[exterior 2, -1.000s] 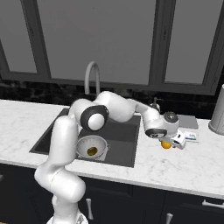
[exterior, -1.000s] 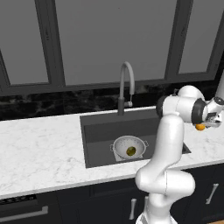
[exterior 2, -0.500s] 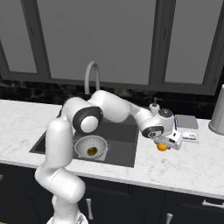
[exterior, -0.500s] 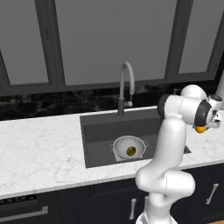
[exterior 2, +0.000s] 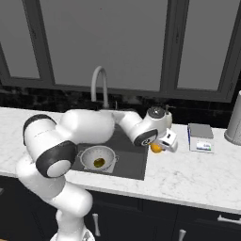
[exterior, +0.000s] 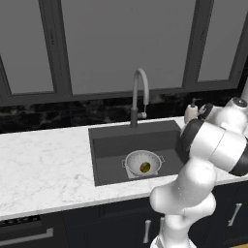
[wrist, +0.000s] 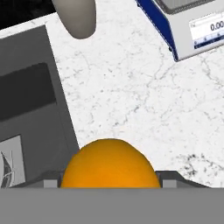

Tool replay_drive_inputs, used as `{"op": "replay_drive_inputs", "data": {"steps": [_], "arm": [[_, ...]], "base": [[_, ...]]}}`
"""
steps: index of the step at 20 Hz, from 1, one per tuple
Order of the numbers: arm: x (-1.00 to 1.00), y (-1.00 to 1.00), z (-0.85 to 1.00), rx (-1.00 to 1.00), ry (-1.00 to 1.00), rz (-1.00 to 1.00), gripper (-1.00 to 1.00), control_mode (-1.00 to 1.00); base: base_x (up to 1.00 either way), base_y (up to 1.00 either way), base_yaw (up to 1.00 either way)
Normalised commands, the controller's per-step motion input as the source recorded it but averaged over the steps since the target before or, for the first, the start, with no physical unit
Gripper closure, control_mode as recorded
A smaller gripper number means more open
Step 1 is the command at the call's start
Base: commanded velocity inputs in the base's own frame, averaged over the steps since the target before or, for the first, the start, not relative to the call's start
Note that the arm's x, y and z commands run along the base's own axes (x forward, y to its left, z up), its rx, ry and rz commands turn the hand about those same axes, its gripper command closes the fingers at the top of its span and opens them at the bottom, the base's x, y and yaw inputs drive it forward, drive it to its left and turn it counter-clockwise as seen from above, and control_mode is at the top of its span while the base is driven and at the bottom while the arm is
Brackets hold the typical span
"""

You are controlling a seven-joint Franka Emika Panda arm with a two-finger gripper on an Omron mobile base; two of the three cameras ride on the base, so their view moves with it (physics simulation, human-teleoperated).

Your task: Put the colander in the sink, put the kiwi, orange in the colander, and turn on the sink faucet and pour water over the colander.

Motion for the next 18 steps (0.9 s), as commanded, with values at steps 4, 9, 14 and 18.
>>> {"op": "replay_drive_inputs", "data": {"steps": [4, 9, 14, 18], "arm": [[-0.40, 1.00, 0.77, -0.12, -0.07, 0.00, 1.00, -1.00], [-0.46, 1.00, 0.77, -0.17, 0.00, 0.00, 1.00, -1.00], [-0.47, 1.00, 0.47, -0.17, 0.00, 0.00, 1.00, -1.00], [-0.48, 1.00, 0.15, -0.13, 0.02, 0.00, 1.00, -1.00]], "base": [[0.00, 0.00, 0.00], [0.00, 0.00, 0.00], [0.00, 0.00, 0.00], [0.00, 0.00, 0.00]]}}
